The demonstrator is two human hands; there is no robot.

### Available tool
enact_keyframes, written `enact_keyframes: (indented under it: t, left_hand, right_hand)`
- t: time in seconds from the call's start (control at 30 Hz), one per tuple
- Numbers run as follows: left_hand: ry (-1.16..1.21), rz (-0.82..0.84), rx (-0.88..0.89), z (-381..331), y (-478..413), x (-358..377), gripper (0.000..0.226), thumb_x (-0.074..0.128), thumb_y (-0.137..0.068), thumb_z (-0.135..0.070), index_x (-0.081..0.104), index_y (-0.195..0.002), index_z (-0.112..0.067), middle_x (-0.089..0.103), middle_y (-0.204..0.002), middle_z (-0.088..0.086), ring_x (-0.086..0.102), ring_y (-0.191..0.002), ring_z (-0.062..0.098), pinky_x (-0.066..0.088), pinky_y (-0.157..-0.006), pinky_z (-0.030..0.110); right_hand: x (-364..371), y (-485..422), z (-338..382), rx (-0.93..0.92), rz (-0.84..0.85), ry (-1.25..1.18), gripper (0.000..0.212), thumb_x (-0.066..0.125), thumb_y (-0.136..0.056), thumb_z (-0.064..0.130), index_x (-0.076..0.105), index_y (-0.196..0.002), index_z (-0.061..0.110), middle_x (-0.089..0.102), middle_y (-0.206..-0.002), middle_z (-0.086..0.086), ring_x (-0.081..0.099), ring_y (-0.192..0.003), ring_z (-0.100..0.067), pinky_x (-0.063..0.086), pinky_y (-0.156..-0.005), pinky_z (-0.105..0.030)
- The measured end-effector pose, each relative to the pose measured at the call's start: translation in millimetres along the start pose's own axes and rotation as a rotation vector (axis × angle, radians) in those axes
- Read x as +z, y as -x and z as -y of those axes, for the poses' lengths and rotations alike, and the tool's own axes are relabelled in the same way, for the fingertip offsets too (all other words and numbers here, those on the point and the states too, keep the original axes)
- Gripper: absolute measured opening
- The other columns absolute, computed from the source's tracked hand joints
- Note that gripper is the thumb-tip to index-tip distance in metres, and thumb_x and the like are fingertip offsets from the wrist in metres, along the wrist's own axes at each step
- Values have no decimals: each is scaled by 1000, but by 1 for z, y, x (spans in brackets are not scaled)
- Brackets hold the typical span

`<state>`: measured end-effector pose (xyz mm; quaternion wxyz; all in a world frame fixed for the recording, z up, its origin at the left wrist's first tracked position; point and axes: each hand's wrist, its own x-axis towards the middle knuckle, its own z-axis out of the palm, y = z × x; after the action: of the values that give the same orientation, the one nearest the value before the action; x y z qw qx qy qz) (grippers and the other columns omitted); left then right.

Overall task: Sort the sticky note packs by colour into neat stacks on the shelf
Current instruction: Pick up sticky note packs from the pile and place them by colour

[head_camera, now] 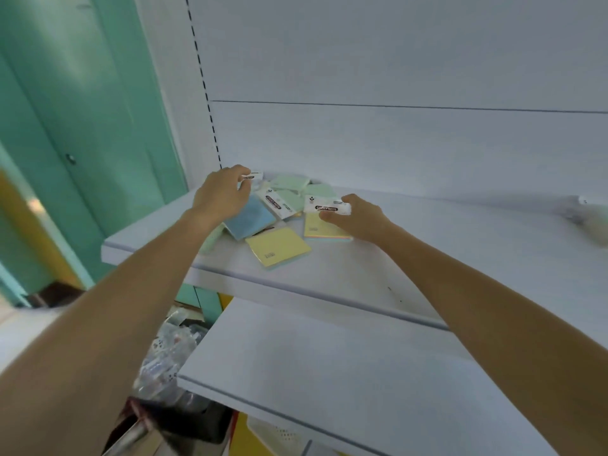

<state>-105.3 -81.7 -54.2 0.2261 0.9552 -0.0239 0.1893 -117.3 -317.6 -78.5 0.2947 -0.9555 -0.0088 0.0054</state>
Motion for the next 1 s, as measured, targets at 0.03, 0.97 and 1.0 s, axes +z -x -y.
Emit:
enact_keyframes:
  t: [0.03, 0.97, 1.0]
  left_hand:
    - [0, -5, -13, 8, -2, -1, 36, 38, -96, -19, 51, -128, -9, 59, -128, 16, 52, -118, 36, 43, -100, 42]
    - [497, -16, -107, -6, -19, 4, 43, 62, -84, -12, 49, -125, -6, 50, -108, 7, 49, -94, 20, 39, -77, 28]
    - [597, -33, -143, -13, -20, 6, 42, 60, -85, -11, 48, -125, -7, 48, -105, 5, 48, -92, 19, 41, -75, 28]
  right_hand:
    - [4, -3, 3, 29, 2, 24, 71, 56, -80, 56, 37, -135, 17, 49, -135, -13, 37, -131, -33, 35, -104, -40]
    - [-1, 2, -7, 42, -314, -513, 44, 42, -83, -4, 61, -117, 16, 49, -109, -2, 48, -89, -19, 37, -55, -17]
    - [-5, 6, -13, 53, -332, -528, 45, 41, -83, -4, 60, -118, 16, 50, -110, -3, 48, -89, -19, 36, -55, -17]
